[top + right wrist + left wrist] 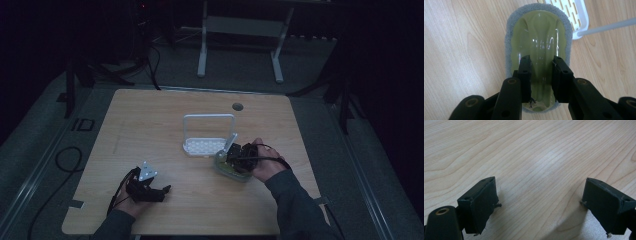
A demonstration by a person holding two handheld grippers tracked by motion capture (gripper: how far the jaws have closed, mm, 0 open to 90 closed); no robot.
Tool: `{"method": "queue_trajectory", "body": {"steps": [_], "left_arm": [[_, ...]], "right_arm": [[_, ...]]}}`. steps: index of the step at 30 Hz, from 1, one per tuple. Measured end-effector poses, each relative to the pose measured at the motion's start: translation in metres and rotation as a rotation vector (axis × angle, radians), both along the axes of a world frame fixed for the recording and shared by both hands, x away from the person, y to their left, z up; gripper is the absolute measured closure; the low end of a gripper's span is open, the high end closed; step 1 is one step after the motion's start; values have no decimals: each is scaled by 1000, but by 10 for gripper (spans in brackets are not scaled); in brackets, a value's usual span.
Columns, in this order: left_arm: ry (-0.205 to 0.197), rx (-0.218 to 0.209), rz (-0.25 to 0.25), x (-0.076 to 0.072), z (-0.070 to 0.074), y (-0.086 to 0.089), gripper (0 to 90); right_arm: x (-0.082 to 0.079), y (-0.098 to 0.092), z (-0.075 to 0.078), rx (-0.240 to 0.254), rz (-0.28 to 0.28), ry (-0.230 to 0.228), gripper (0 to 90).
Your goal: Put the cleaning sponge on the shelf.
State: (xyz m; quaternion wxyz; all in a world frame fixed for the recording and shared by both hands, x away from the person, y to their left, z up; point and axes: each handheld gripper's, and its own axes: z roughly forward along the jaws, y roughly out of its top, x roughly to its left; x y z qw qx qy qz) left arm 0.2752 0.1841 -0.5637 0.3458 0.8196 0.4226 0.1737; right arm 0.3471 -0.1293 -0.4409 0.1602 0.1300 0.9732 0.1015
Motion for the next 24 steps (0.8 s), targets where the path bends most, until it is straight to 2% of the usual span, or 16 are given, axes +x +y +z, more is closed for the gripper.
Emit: {"method": "queue_trajectory", "body": {"steps": [8,12,24], "left_arm": [[0,0,0,0,0,0,127],[0,0,0,0,0,0,128],[0,1,-1,0,0,0,127]], "right_arm": [[2,7,2,-3,27,-17,717],[4,10,2,-9,37,-3,717],[10,16,0,3,57,-12,717]]}}
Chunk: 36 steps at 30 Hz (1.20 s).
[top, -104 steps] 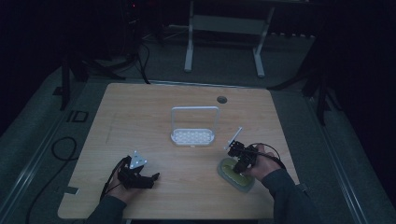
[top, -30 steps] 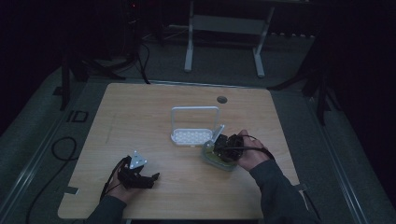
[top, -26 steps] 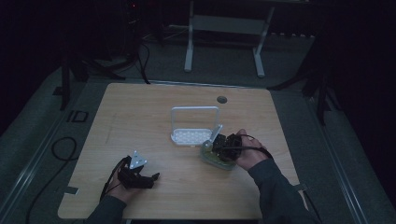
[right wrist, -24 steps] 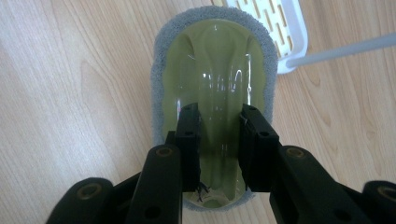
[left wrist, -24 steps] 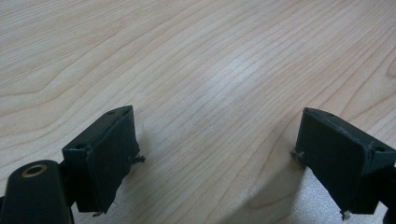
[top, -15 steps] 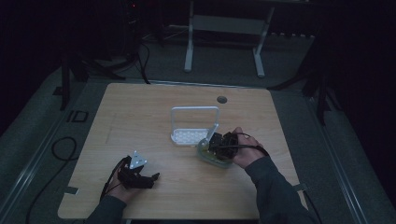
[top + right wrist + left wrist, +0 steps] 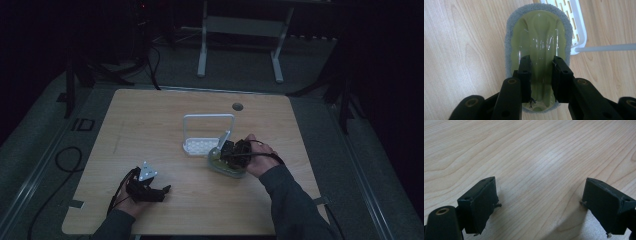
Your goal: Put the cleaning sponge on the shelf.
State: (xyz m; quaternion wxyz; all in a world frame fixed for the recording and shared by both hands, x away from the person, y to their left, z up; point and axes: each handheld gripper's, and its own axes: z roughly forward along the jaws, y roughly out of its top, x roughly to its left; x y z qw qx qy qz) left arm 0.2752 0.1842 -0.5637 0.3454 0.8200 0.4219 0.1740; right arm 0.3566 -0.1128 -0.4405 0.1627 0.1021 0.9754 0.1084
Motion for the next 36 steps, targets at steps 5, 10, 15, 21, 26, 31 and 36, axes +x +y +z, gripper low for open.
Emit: {"method": "queue_trajectory", "body": {"steps": [5,10,15,21,26,31,36], "left_arm": [[0,0,0,0,0,0,127],[-1,0,0,0,0,0,127],[0,0,0,0,0,0,127],[0,1,0,0,0,0,127],[0,0,0,0,0,0,127],[0,0,0,0,0,0,127],[0,0,0,0,0,0,127]], "right_arm": [[1,4,1,-11,13,-13,717],[3,9,2,-19,29,-7,717],[4,13,4,-26,48,-18,717],[6,15,6,-42,65,-27,717],[6,16,9,-50,78,-39,717],[7,16,10,-53,89,-43,717],[7,16,10,-52,94,-49,717]]}}
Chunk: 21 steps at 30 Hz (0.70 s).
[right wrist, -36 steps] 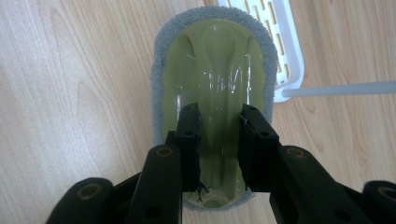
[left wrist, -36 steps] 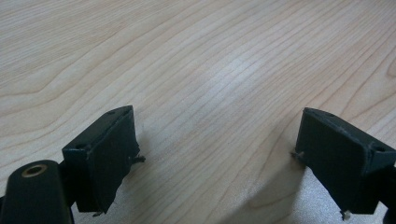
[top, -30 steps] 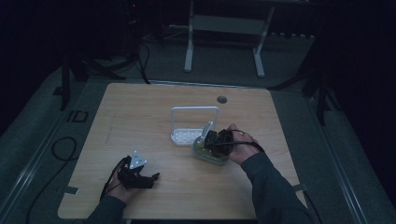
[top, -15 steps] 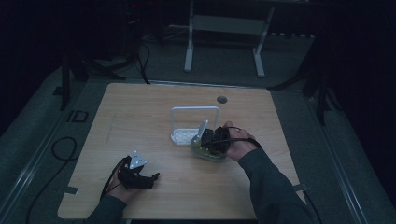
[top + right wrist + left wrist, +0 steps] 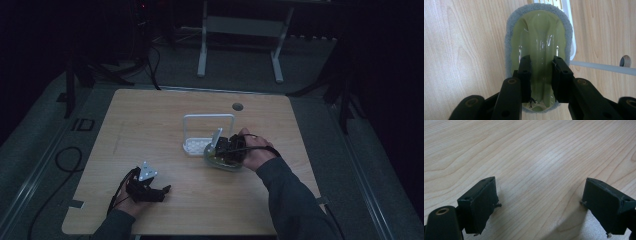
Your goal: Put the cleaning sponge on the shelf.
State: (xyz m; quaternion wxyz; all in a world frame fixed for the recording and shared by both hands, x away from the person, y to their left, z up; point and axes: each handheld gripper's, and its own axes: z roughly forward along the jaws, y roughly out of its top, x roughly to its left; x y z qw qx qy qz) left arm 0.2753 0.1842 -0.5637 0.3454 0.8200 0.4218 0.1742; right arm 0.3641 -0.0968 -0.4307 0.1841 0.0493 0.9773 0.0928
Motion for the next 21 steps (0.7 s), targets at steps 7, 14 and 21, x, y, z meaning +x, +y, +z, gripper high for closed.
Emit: {"method": "queue_trajectory", "body": {"steps": [7,14,21], "left_arm": [[0,0,-1,0,0,0,127],[0,0,-1,0,0,0,127],[0,0,-1,0,0,0,127]], "right_arm": [[1,3,0,-5,8,-6,717],[1,8,5,-4,30,-21,717],[1,12,6,-4,50,-33,717]]}}
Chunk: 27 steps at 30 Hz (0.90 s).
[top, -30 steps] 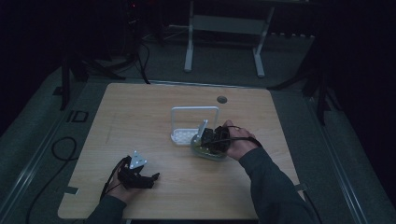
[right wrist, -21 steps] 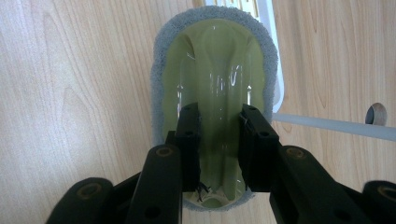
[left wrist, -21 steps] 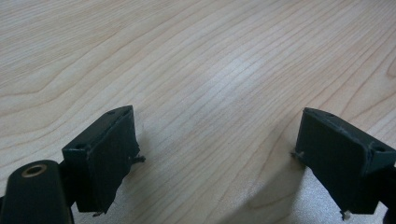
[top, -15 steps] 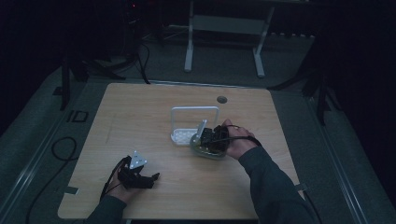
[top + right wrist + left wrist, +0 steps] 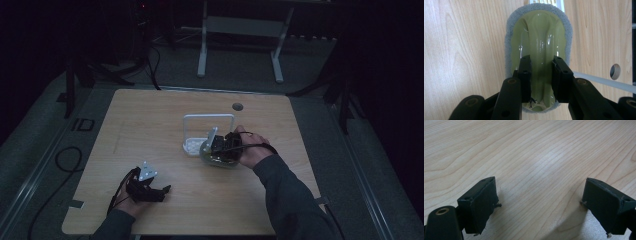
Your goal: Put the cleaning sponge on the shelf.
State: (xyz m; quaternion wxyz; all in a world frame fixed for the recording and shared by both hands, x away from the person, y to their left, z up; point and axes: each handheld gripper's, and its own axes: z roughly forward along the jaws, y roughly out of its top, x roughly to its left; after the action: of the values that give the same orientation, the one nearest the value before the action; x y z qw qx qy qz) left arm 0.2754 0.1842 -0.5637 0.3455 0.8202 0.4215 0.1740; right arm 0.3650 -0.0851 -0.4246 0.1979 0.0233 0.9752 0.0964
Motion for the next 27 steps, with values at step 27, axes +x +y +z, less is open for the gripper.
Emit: {"method": "queue_trajectory", "body": {"steps": [27], "left_arm": [[0,0,0,0,0,0,127]], "right_arm": [[0,13,-3,-37,42,-57,717]]}}
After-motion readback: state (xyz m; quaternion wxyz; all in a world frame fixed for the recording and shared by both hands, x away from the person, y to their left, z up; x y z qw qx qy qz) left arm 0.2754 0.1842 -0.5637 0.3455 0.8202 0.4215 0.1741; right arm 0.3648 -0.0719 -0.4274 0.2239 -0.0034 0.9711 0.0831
